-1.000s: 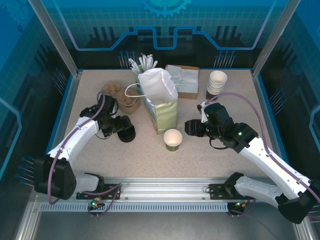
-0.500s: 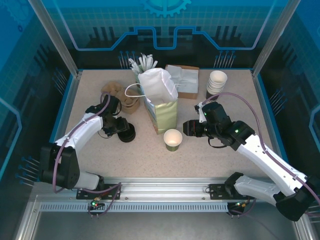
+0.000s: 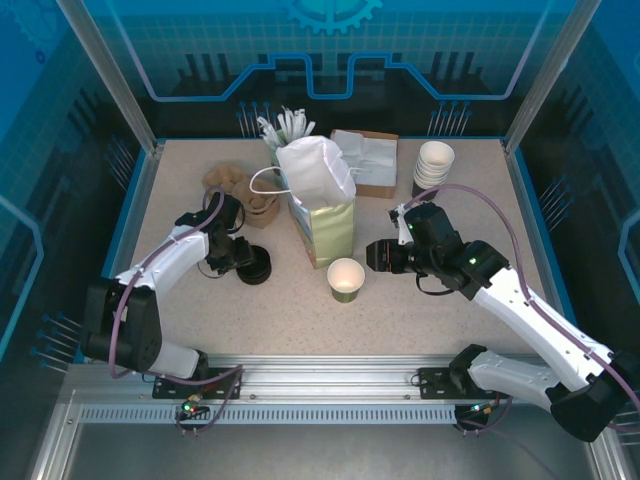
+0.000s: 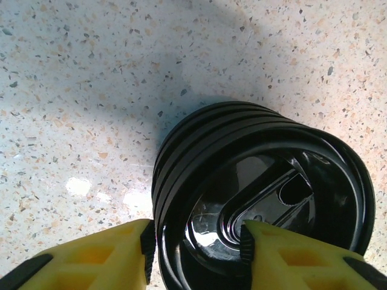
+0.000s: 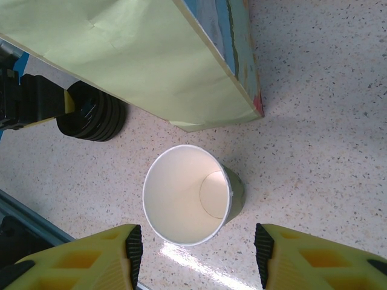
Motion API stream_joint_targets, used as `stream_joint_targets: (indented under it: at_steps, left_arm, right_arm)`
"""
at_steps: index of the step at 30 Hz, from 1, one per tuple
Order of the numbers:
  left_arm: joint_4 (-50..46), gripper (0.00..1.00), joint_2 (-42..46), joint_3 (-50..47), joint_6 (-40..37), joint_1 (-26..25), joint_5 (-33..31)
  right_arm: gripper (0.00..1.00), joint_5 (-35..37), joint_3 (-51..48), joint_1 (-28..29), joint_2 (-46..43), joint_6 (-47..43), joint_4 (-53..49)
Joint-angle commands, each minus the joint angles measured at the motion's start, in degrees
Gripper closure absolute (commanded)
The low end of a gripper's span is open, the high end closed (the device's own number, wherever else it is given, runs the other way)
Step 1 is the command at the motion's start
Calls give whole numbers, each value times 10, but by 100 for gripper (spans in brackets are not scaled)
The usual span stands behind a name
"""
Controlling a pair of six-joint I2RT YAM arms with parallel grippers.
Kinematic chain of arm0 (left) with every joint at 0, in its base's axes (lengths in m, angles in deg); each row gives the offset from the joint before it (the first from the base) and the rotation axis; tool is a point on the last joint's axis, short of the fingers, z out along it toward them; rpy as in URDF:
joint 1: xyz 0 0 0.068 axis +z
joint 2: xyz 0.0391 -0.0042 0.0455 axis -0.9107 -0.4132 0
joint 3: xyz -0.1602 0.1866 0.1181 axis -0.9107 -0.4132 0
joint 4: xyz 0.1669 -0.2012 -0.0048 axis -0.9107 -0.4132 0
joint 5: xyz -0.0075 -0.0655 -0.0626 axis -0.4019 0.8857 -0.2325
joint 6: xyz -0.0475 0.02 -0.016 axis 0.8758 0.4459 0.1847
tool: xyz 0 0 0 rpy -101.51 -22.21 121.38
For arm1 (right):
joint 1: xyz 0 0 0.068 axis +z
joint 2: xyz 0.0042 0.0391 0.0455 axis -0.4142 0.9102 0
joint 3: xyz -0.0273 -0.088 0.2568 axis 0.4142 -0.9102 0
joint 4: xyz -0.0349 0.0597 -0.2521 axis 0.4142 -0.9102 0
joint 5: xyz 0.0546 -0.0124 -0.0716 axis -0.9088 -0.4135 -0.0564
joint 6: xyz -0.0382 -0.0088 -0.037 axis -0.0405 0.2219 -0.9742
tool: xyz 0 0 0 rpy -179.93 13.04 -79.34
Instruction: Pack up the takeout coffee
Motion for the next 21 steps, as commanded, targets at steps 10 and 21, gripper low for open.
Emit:
stream_joint_targets:
  at_steps: [10,21]
  left_arm:
    - [-6,65,-3,2,-12,-11,-23]
    - [-24,57,3,12,-17,-20,-43]
  right_arm:
    - [47,-8,-8,-11,4,3,-1]
    - [47,-5,-11,-11,4,3,-4]
